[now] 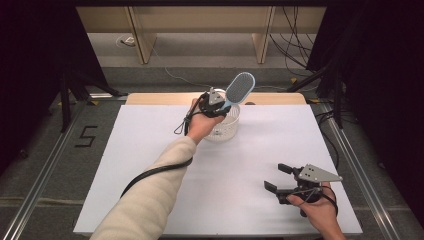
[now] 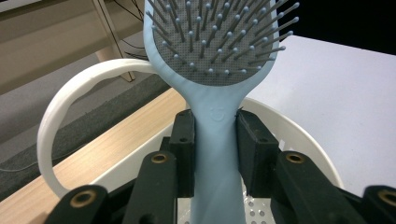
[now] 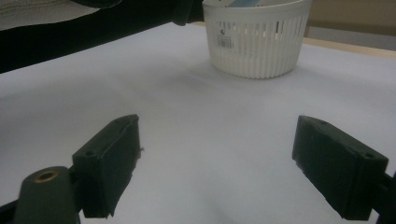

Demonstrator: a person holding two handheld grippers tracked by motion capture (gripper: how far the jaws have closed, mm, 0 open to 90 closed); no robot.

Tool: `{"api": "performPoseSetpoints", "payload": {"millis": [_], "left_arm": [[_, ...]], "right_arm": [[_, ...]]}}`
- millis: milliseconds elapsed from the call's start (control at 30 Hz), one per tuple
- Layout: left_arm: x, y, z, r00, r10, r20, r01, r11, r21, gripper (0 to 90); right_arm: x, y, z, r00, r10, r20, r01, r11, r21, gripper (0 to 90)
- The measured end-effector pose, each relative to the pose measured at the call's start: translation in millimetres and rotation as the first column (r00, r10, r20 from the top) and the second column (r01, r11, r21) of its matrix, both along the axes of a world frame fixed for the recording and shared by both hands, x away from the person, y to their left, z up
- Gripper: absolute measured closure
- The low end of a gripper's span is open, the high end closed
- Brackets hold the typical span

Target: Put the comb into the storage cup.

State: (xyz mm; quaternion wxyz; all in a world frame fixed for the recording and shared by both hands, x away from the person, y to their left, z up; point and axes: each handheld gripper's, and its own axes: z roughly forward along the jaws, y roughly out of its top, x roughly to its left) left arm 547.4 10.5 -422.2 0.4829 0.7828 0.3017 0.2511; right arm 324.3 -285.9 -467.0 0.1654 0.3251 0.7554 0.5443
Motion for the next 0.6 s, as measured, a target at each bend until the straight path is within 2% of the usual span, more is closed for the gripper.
{"api": "performPoseSetpoints", "payload": {"millis": [400, 500, 600], "left_arm": [[-1.0, -2.4, -3.1, 1.0000, -0.007, -0.007, 0.007, 0.9999, 0.012, 69.2], [-1.7, -2.5, -4.9, 0.9997, -0.011, -0.023, 0.012, 0.9995, 0.028, 68.7], [-2.9, 1.5, -3.2, 0.9997, 0.006, -0.024, -0.006, 0.9999, 0.012, 64.2]], "right_arm": [[0.1, 0.2, -0.1, 1.0000, 0.002, 0.002, -0.002, 1.000, 0.000, 16.3], [0.2, 0.0, -0.2, 1.0000, 0.001, 0.003, -0.001, 1.000, 0.000, 16.3], [-0.2, -0.4, 0.2, 1.0000, 0.000, 0.003, 0.000, 1.000, -0.001, 16.3]]}}
